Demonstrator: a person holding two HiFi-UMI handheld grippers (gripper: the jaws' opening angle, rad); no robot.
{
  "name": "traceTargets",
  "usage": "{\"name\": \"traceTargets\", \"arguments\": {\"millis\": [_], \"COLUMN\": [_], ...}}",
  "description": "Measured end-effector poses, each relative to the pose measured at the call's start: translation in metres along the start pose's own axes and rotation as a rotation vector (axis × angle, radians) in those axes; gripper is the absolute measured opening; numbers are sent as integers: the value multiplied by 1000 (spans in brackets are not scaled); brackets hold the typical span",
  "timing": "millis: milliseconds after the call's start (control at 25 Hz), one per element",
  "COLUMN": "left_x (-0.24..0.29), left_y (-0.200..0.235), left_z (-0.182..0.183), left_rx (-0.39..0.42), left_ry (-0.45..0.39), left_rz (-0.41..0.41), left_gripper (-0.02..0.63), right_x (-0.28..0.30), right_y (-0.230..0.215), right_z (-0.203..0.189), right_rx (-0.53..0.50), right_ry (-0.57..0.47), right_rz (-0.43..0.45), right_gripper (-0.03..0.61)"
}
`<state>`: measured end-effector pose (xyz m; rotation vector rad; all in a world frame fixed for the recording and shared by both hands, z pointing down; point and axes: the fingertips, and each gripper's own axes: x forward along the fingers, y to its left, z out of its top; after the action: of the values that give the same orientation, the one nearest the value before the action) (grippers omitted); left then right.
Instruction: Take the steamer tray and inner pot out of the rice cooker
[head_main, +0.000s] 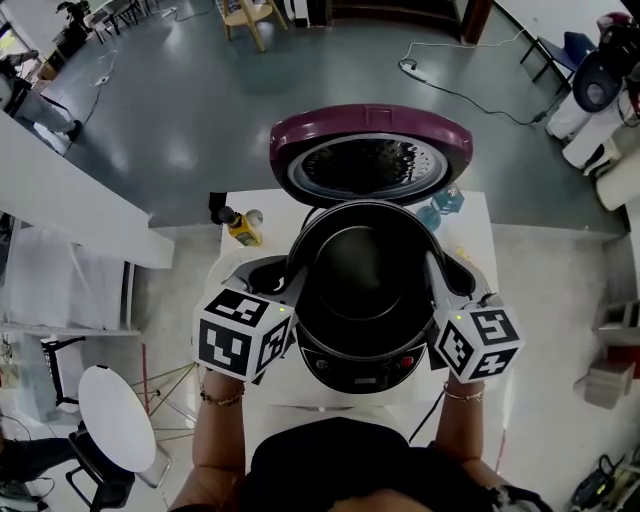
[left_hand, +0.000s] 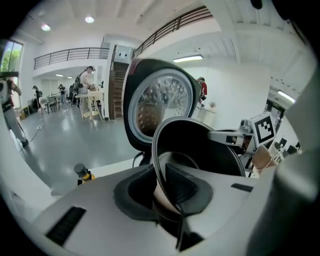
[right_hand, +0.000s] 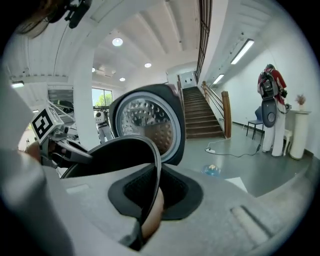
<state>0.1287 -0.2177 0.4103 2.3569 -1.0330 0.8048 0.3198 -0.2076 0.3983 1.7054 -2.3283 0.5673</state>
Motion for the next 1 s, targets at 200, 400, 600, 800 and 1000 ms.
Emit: {"name": "traceTargets", "arguments": {"millis": [200,400,600,800,1000], "left_x": [-45,-85,-124,-163,-206], "left_y": [-11,-14,-9,-3,13], "left_z": [25,29,27,17,-1], "left_rx": [46,66,76,96,108], "left_ry": [-119,-194,-248,-283,-308], "left_rz": [33,56,69,59,69], "left_gripper": [54,54,54,54,52], "right_x": [-32,-52,-66,-85,-97], "right_y": [20,48,83,120,168], "right_z": [34,53,63,68,65], "right_rx": [-28,-60,-73,-87,-85], "right_ry": [-108,-176,-219,-248,-266], "right_rz": [2,18,38,26,24], "right_gripper": [26,26,26,26,26]}}
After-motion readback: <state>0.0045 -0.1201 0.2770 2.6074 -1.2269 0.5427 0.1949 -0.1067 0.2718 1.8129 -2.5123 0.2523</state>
